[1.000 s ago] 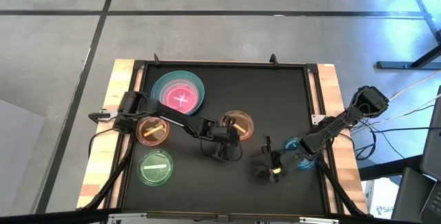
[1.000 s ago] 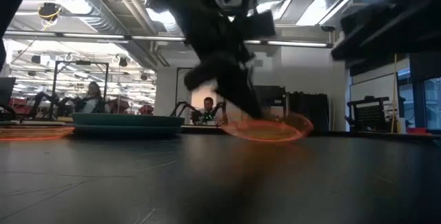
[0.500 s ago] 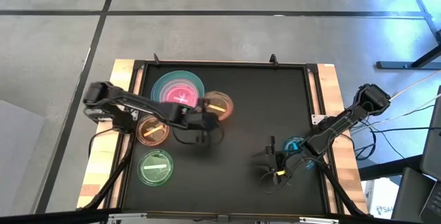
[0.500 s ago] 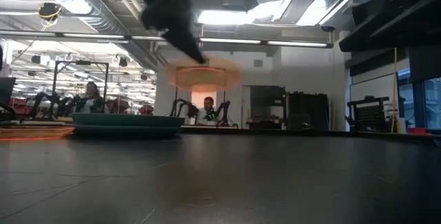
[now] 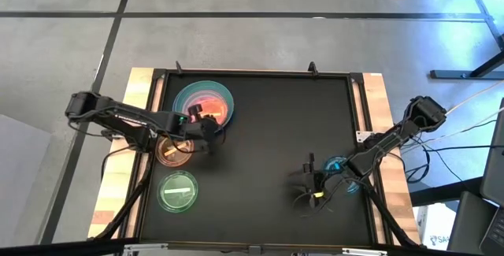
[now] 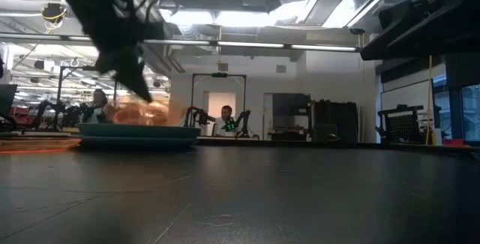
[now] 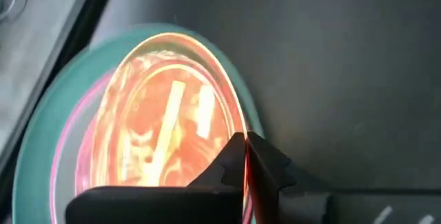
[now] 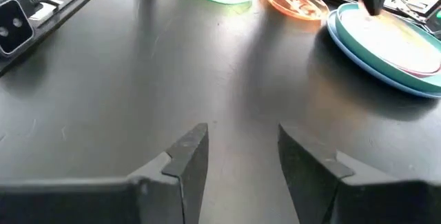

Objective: Stack plastic plates
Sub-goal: Stack the right orange plate on the light pink plate, then stack the orange plate on the orange plate

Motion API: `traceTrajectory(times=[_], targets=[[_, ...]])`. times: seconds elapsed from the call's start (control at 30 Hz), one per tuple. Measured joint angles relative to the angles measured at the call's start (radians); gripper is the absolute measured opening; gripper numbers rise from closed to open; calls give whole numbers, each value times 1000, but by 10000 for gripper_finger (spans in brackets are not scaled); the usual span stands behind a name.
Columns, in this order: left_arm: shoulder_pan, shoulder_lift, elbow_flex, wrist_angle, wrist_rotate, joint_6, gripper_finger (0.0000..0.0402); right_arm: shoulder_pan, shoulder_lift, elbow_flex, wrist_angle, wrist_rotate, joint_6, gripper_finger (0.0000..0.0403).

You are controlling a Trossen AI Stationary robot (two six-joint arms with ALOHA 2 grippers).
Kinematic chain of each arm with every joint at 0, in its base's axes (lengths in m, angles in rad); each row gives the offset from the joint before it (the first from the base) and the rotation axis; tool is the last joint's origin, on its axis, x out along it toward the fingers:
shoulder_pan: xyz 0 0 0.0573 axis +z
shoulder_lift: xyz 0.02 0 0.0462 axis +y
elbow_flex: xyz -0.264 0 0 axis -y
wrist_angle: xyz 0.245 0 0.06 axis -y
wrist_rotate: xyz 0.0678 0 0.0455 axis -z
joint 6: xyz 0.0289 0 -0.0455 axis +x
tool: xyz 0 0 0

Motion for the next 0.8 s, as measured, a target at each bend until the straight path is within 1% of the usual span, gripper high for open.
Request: traceTrajectory(times=[0.17,0.23,0.33,0.4,0.47,0.57,0.7,0.8], targets=[[49,11,-92,35,0,-5,7,1,10,0,-4,-1,0,166],[63,11,-114,42,6,-6,19,1,9,0,-5,0,3,166],[79,11,-115,43,9,-7,48,1,10,0,-9,6,3,166],[82,11,-91,24,28,-7,72,1,9,0,-16,8,3,166],[81,11,-41,-20,71,-10,94,1,10,0,-21,14,3,166],[68,11,51,-129,142,-76,119,1,10,0,-19,14,3,166],[5,11,142,-233,211,-230,126,1,10,0,-23,14,3,166],[-74,11,154,-246,264,-371,124,1,10,0,-23,14,4,166]])
